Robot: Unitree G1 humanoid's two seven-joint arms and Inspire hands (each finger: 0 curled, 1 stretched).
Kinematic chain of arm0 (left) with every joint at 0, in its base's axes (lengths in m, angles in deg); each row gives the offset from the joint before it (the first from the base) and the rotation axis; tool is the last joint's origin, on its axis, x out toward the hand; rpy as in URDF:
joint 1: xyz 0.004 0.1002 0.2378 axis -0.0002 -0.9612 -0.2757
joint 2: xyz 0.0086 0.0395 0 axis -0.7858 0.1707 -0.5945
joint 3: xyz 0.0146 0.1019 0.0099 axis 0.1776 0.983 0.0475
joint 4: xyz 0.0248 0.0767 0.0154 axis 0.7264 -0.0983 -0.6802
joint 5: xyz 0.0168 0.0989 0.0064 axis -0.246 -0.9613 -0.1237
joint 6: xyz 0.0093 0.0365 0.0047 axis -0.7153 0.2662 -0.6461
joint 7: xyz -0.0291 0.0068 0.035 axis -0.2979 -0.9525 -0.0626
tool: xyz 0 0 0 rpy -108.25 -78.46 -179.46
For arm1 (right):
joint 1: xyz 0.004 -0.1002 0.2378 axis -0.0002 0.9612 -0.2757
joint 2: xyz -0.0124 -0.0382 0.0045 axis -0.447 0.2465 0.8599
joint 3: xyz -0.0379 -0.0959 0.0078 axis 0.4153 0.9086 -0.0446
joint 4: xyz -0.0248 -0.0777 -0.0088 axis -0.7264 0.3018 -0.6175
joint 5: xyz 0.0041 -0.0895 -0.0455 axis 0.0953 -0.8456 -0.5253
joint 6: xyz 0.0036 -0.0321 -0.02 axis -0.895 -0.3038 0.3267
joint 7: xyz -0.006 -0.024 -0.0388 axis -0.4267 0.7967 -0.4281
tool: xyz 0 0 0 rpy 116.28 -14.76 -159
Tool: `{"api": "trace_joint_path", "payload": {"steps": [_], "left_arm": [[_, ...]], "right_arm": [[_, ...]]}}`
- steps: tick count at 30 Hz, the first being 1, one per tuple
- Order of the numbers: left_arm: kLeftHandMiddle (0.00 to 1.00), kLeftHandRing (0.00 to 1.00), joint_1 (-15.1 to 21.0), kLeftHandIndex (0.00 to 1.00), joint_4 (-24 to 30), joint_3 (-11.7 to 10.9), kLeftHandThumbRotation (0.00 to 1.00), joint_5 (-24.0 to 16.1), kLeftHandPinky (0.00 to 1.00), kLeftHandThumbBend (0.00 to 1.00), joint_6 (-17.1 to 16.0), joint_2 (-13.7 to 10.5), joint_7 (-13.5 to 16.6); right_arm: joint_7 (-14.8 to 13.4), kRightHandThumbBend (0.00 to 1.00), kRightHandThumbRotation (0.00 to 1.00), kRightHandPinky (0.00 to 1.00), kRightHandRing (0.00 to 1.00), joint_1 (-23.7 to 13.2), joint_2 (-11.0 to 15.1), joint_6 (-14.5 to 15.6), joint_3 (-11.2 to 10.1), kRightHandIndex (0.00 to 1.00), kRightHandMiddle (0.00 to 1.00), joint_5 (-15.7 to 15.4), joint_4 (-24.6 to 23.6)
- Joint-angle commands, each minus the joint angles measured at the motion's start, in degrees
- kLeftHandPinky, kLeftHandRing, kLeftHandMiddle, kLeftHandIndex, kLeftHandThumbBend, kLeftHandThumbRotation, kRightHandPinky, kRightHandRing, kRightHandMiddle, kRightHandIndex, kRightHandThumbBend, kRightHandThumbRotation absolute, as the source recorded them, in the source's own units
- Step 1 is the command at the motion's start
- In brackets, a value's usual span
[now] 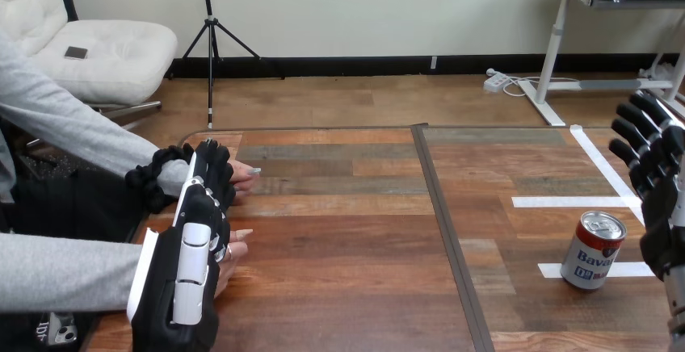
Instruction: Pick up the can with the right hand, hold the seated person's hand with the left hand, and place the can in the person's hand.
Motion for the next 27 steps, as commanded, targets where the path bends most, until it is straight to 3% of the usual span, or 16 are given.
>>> {"api": "trace_joint_path", "payload": {"steps": [1, 27], "left_arm": [[1.00, 1.00, 0.58, 1.00, 0.47, 0.18, 1.00, -0.35, 1.00, 0.57, -1.55, 1.76, -0.10], [1.00, 1.00, 0.41, 1.00, 0.46, 0.04, 1.00, 0.57, 1.00, 0.56, -1.51, 1.70, -0.83]], "right_arm": [[-0.27, 0.87, 1.00, 0.88, 0.89, -5.86, 1.82, -2.03, -0.60, 0.87, 0.88, -0.31, 2.79], [-2.62, 0.88, 1.00, 0.91, 0.91, -11.01, 5.18, -2.19, -1.11, 0.88, 0.89, -2.02, 13.71]]}}
